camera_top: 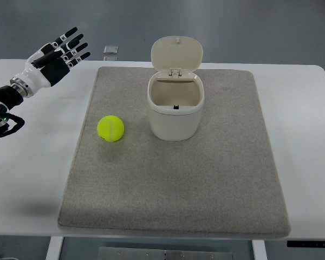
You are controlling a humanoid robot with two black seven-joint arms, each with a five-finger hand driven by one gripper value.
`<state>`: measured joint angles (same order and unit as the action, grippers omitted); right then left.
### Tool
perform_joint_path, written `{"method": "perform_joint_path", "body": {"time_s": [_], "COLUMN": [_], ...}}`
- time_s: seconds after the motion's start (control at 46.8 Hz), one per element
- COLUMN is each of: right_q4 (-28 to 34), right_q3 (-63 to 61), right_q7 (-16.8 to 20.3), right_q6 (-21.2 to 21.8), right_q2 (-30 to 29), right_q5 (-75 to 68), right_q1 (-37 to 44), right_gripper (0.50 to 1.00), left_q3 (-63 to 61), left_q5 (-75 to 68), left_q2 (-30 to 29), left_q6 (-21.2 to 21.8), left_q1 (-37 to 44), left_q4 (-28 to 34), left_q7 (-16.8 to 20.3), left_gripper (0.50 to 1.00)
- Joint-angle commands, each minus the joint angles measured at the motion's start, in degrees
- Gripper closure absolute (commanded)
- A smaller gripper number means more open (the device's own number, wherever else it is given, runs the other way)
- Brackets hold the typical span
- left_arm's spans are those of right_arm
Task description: Put tennis ball into box with left hand
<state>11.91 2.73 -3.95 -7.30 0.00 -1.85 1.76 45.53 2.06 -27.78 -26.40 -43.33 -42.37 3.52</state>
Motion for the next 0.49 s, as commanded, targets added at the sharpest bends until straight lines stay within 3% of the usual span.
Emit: {"method": "perform_joint_path", "body": {"time_s": [0.0,0.47], "right_q4": [-0.05,0.04], "right_q3": [0.00,0.00], "right_q7": [0.00,0.00], "right_q6": [0.00,0.00], "right_q2": [0.00,0.00], "right_q5": [0.00,0.00], "right_q1": [0.09,0.00], "right_gripper": [0.599,0.599], "left_q3": [0.00,-0.18], "left_q5": [0.05,-0.66], "left_q2": [-0.08,-0.34], "left_q6": [-0.23,0.12], "left_q1": [0.00,-0.18], "left_q4": [0.00,0.00], "left_q7": [0.00,0.09], "left_gripper": [0.508,0.508]}}
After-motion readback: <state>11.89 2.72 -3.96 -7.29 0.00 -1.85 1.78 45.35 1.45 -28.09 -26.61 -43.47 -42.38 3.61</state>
